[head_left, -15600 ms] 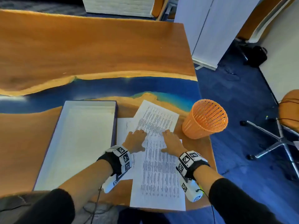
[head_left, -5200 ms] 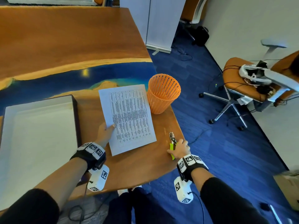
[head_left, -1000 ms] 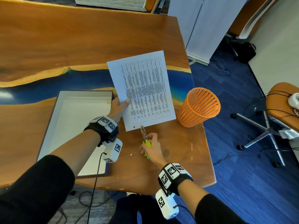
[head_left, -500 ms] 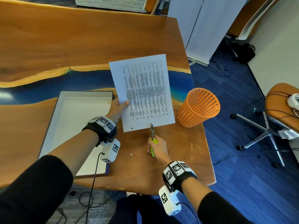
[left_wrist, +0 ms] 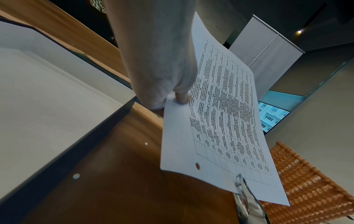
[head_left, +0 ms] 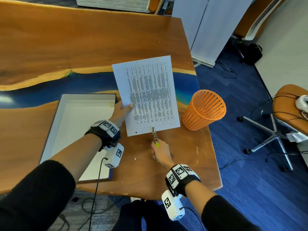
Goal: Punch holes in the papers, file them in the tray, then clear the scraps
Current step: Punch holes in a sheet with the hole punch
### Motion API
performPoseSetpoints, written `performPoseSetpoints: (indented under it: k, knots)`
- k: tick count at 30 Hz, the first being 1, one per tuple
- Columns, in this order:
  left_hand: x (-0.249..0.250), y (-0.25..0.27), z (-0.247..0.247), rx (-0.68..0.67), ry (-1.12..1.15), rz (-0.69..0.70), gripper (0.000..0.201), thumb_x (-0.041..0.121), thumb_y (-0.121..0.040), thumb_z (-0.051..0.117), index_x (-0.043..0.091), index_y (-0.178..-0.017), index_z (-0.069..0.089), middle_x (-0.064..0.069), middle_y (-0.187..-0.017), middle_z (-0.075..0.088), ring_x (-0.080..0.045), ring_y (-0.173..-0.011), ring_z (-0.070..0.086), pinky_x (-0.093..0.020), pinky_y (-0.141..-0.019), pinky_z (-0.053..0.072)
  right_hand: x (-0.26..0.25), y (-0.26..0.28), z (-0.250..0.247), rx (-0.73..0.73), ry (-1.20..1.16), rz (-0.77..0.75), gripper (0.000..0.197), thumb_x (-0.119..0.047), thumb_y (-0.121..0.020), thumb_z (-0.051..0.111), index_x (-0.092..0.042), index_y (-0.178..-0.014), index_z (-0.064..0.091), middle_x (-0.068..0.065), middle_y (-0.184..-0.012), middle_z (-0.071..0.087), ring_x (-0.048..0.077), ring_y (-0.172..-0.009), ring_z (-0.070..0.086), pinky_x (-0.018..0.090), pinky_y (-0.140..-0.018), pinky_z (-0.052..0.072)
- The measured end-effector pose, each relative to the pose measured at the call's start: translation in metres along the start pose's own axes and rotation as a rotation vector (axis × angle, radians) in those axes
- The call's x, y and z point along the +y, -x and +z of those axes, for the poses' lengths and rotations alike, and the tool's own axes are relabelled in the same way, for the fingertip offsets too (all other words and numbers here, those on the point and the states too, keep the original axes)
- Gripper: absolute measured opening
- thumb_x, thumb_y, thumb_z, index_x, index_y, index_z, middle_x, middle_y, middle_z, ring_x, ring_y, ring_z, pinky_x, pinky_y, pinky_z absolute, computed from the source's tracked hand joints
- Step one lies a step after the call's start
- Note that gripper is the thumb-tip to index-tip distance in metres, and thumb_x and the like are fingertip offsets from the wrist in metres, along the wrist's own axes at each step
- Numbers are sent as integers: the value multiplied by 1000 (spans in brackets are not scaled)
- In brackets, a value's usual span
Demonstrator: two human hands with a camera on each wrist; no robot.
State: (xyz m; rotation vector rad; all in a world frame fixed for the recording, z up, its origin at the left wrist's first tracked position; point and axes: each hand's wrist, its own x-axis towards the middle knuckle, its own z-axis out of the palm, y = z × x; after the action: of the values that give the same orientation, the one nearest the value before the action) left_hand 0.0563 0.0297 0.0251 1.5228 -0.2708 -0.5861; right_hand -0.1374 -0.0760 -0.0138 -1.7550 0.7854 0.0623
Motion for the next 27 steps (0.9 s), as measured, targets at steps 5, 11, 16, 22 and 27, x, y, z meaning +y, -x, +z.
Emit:
performPoseSetpoints:
  k: [5, 11, 16, 22, 27]
  knots:
    - [0, -1, 0, 2, -5, 12, 36, 2, -96, 48, 0, -132, 47, 11, -104, 67, 1, -88, 69, -19, -74, 57, 0, 0, 3, 11, -10, 3, 26, -11, -86, 44, -17, -61, 40, 9, -53, 45, 18, -42, 40, 21, -38, 35]
    - [-2, -2, -1, -1, -20, 6, 39, 4, -95, 49, -2, -134, 45, 0, -112, 63, -2, -91, 68, -22, -78, 58, 1, 0, 6, 25, -5, 18, 25, -12, -85, 43, -16, -60, 40, 12, -61, 45, 21, -54, 39, 19, -37, 35]
    - [-4, -2, -2, -2, -33, 1, 39, 4, -96, 49, -2, -134, 44, -6, -115, 63, -5, -93, 67, -26, -82, 57, 1, -1, 7, 16, -1, 30, 26, -11, -85, 44, -16, -60, 41, 10, -61, 46, 21, -54, 40, 19, -36, 34]
    - [-6, -3, -2, 4, -28, -17, 40, 4, -95, 49, -3, -134, 45, -12, -119, 62, -10, -96, 66, -28, -84, 57, 4, -4, 11, 51, -30, 57, 28, -14, -80, 48, -22, -54, 41, 2, -54, 44, 22, -56, 40, 33, -53, 36]
    - [-6, -3, 1, 12, -3, -38, 38, 4, -96, 49, 0, -133, 46, 1, -108, 63, 3, -83, 69, -18, -73, 58, 6, -8, 13, 47, -20, 82, 21, -21, -71, 44, -22, -50, 40, 4, -55, 46, 21, -57, 38, 36, -55, 35]
